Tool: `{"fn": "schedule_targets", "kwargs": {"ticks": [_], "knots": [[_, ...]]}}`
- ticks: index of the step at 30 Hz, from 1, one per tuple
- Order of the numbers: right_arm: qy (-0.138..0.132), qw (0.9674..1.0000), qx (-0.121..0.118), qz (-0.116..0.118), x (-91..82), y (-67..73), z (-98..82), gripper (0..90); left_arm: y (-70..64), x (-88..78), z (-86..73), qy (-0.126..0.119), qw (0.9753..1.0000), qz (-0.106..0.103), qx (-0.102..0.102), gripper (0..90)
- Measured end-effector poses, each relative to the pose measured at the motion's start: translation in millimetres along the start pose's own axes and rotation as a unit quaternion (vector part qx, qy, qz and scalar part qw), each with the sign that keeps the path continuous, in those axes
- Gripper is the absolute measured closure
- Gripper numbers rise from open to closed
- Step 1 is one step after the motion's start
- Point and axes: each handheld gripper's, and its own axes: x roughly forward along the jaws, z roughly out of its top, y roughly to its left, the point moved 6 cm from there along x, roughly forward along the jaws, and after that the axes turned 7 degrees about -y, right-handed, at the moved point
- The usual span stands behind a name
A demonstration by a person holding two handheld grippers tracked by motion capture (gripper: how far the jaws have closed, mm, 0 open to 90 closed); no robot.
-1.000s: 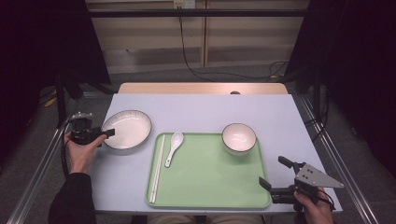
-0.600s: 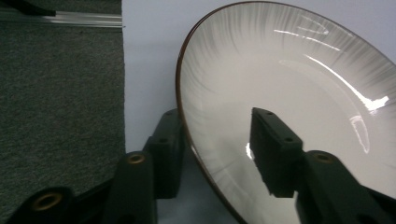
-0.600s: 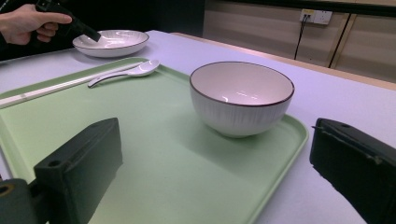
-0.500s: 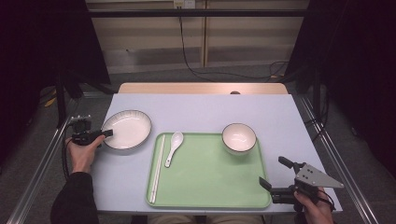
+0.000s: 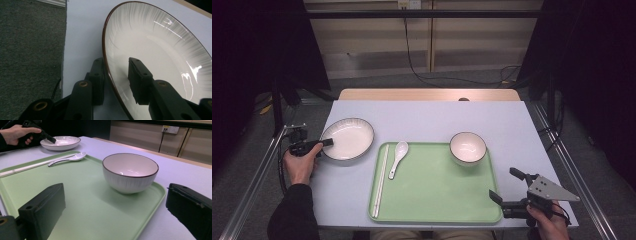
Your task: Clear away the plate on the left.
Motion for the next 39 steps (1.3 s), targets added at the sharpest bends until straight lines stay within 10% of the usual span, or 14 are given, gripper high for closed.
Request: {"fn": "schedule_targets", "kwargs": {"ticks": [5,15,39], "knots": [[0.0,1.0,0.0,-0.001,-0.7,-1.3,-0.8,1.9,2.7,2.2,1.1,-0.009,0.9984,-0.018,-0.053,72.1],[0.002,1.0,0.003,-0.006,-0.9,-3.3,-1.9,1.9,12.2,4.7,2.6,-0.018,0.9866,-0.063,-0.149,81.6],[-0.003,0.9999,0.004,-0.01,-3.3,-1.7,-0.2,1.9,-15.1,-11.4,19.7,-0.029,0.9908,-0.051,-0.122,83.0]]}}
